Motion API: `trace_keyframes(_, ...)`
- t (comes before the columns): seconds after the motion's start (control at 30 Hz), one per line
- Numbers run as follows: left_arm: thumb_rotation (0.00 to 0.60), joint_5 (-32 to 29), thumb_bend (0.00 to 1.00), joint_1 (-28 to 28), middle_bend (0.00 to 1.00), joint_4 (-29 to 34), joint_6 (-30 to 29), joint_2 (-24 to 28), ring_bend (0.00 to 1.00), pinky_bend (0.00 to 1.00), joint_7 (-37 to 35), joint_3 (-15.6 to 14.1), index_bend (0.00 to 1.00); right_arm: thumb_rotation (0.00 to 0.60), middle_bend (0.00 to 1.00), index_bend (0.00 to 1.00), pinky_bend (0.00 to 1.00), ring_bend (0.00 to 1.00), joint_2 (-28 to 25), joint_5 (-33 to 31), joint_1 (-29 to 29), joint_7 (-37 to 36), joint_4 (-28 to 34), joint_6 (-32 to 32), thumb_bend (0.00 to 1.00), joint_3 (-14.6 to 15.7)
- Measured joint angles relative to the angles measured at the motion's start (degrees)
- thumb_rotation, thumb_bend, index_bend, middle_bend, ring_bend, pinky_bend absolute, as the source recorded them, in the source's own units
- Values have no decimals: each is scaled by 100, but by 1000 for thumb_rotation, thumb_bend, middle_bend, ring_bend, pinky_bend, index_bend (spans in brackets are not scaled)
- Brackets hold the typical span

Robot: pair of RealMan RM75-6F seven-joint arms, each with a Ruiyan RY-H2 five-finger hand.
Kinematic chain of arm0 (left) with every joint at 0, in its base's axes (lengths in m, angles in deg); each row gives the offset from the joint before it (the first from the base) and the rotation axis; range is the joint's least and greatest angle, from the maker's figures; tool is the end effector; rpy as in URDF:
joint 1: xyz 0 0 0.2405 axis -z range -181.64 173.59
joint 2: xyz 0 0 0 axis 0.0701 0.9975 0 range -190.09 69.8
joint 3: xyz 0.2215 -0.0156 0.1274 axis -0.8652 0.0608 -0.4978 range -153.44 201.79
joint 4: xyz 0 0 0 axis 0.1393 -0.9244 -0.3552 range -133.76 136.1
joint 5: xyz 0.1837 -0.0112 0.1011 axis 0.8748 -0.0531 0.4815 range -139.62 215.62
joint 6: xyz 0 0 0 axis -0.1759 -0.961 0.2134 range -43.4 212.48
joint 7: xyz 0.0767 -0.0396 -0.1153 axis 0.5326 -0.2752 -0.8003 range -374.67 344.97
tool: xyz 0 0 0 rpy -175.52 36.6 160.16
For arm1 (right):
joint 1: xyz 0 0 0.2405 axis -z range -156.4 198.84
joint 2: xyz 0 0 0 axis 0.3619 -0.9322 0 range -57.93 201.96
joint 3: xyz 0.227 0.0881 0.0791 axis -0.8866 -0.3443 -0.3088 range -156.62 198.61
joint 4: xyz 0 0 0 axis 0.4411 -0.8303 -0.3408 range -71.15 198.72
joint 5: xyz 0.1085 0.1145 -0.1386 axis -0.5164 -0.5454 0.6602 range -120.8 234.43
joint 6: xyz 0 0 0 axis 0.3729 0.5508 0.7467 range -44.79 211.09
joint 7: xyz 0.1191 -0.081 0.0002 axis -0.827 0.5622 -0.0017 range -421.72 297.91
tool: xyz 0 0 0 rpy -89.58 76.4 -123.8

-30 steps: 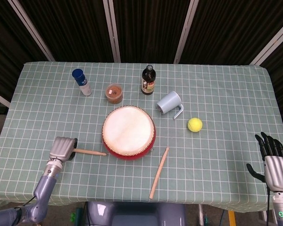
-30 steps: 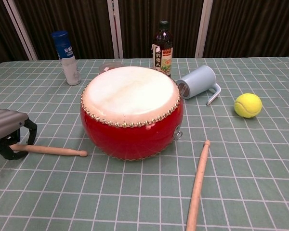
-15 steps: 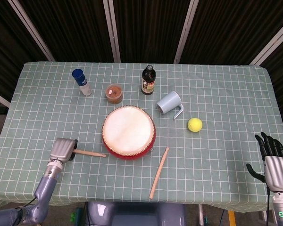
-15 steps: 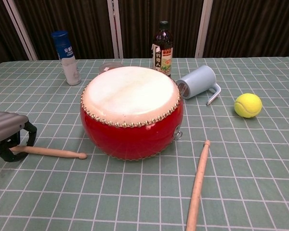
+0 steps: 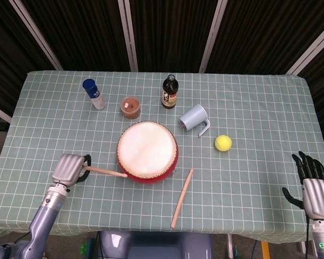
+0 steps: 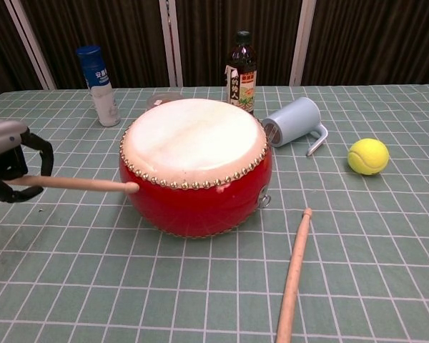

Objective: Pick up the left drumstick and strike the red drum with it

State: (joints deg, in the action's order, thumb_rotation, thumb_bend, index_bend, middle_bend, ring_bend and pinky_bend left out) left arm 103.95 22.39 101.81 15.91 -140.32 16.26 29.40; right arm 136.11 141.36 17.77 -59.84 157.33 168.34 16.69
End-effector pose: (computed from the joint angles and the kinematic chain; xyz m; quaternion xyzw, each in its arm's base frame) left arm -0.2045 0.2650 0.0331 -0.7043 -0.3870 -0.3244 0.4990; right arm -0.3122 -0.1783 0.1623 0.5800 -0.3883 0.3823 0.6056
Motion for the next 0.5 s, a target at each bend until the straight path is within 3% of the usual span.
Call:
trace_keyframes(0.27, 600, 551, 570, -48, 1000, 1010, -422, 627, 1000, 1000, -257, 235, 709, 600, 0, 0, 73, 0, 17, 14, -13, 38, 0, -9, 305, 3)
trace_keyframes(0.5, 600, 151, 570, 252, 1000, 935, -533, 261, 1000, 1000, -133, 823, 710, 600, 0, 0, 72, 0, 23, 28, -32, 24, 0, -24, 306, -1)
